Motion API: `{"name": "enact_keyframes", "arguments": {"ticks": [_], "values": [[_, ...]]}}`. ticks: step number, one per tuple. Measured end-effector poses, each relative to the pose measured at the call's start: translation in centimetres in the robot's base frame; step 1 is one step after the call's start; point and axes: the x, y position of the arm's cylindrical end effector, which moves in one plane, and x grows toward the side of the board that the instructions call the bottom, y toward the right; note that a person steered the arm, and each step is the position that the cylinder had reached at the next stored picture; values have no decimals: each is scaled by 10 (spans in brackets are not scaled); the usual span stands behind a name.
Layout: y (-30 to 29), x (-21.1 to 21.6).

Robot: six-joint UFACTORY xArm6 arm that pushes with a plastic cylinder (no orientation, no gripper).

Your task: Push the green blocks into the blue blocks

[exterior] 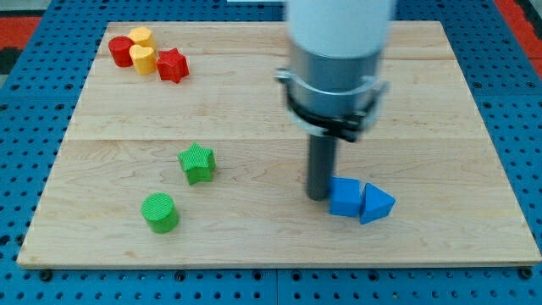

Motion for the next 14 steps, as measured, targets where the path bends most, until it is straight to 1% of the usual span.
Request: {"name": "enact_keyframes", "arguments": {"ticks": [1,2,3,4,5,6,7,8,9,10,11,12,13,14], "values": [[-27,2],[-76,47],[-119,82],[-226,70],[-247,28],[-123,25],[-69,25],[-121,20],[-29,-14],[-32,-18],[-106,-47],[-138,6],[-240,23],[-229,-46]]}}
